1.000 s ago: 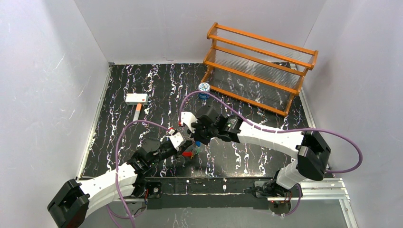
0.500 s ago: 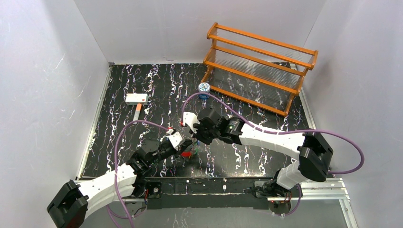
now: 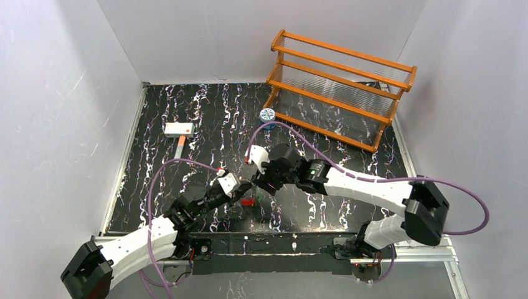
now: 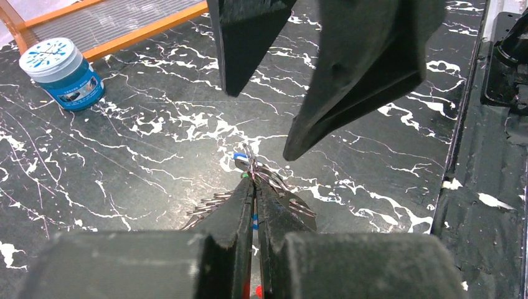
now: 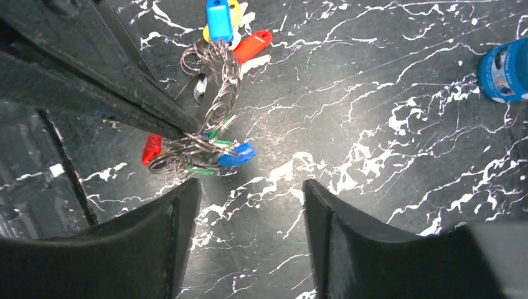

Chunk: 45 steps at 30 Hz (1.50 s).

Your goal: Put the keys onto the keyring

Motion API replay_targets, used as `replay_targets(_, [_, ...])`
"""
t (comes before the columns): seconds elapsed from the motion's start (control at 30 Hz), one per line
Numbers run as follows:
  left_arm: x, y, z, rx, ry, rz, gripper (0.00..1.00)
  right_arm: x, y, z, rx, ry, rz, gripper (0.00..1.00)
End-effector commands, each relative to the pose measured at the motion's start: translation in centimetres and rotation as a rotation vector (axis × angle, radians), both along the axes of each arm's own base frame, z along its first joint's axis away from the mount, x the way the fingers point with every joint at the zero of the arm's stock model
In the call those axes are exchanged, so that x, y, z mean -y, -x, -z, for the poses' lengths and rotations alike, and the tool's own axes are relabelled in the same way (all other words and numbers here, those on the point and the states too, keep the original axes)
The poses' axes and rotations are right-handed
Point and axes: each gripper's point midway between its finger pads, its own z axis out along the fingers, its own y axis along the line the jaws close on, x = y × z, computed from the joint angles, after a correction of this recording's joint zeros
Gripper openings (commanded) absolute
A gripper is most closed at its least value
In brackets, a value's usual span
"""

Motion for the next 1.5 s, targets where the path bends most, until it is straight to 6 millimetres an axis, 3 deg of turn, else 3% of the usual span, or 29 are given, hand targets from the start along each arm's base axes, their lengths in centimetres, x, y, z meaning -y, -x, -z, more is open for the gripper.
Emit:
replay_targets(0.0, [0.4,0.1,-2.2,0.057,0.063,0.017,0.00,-0.7,-0.7,-4.8,0.081,-0.203,0.018,0.85])
replay_targets(0.03, [0.4,0.2,-2.3,0.058,0.063,0.018,0.00,-0.5,-0.7,-5.1,0.089,-0.218,0.021,0.96])
replay_targets(0.07, [0.4,0.2,-2.3,0.059,0.064,0.021,0.00,-0.4,-0.7,-5.5,0.097,-0.233,0.025,0.98])
replay_targets(0.2, [0.4,0.3,-2.1,0.059,0.060,0.028,0.00,0.0,-1.2,-6.4,0.140,-0.246,0.046,0.99])
replay_targets(0.47, [0.5,0.5,-2.2,0.064,0.058,0.041,0.00,-1.7,0.6,-7.0,0.082,-0.257,-0.082,0.99])
replay_targets(0.63, [0.6,0.7,-2.2,0.063,0.052,0.054,0.00,-0.8,-1.6,-5.8,0.175,-0.207,-0.011,0.98])
replay_targets(0.83, [0.6,1.0,-2.2,0.060,0.046,0.067,0.00,-0.4,0.9,-7.3,0.388,-0.378,-0.255,0.97])
replay_targets(0.93, [0.6,1.1,-2.1,0.056,0.039,0.072,0.00,0.2,1.3,-7.5,0.411,-0.408,-0.320,0.91])
replay_targets(1.07, [0.6,1.1,-2.0,0.053,0.036,0.078,0.00,0.4,1.2,-6.8,0.360,-0.406,-0.370,0.75])
replay_targets(1.2, [0.7,1.2,-2.0,0.053,0.031,0.084,0.00,0.2,0.8,-7.0,0.338,-0.445,-0.398,0.44])
replay_targets(1.47, [0.7,1.1,-2.1,0.054,0.028,0.080,0.00,-0.1,1.0,-5.6,0.260,-0.439,-0.550,0.43])
